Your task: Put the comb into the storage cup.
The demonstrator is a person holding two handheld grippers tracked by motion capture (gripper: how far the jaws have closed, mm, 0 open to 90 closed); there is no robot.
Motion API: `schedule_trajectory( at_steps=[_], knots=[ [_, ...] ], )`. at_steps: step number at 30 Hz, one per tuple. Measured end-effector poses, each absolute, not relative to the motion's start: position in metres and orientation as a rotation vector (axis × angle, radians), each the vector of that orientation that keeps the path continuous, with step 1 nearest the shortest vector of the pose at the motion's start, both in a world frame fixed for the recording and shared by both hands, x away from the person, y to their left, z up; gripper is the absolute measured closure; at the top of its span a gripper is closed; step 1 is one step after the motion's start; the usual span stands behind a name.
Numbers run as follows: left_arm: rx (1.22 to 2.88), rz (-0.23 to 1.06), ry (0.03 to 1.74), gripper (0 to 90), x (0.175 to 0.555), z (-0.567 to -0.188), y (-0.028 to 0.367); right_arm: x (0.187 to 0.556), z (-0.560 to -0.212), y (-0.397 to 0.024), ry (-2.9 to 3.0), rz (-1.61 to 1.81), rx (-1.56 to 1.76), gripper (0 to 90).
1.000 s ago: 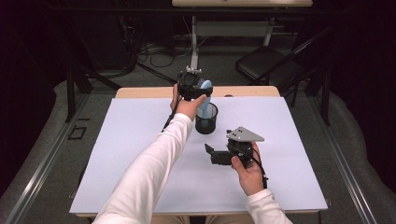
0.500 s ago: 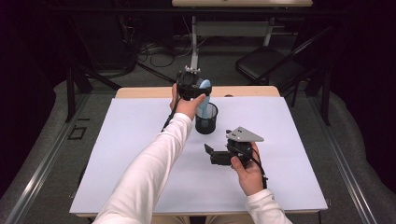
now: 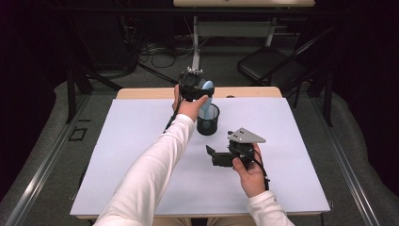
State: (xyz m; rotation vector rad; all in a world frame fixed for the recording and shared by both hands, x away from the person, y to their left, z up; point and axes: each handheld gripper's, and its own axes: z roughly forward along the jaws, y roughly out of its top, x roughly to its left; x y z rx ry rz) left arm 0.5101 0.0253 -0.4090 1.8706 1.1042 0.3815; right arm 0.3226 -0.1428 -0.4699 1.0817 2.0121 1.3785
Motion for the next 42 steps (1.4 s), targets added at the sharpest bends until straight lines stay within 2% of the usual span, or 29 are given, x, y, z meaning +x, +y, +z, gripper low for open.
schedule_trajectory(
  at_steps=[27,42],
  knots=[
    [1.853,0.355,1.128,42.0,0.5102,-0.4106,0.0229,0.3226,-0.4695,-0.1435,2.013,1.381,1.082,7.0],
    [1.838,0.349,1.138,31.6,0.5107,-0.4123,0.0229,0.3226,-0.4693,-0.1439,2.011,1.379,1.08,7.0]
  ],
)
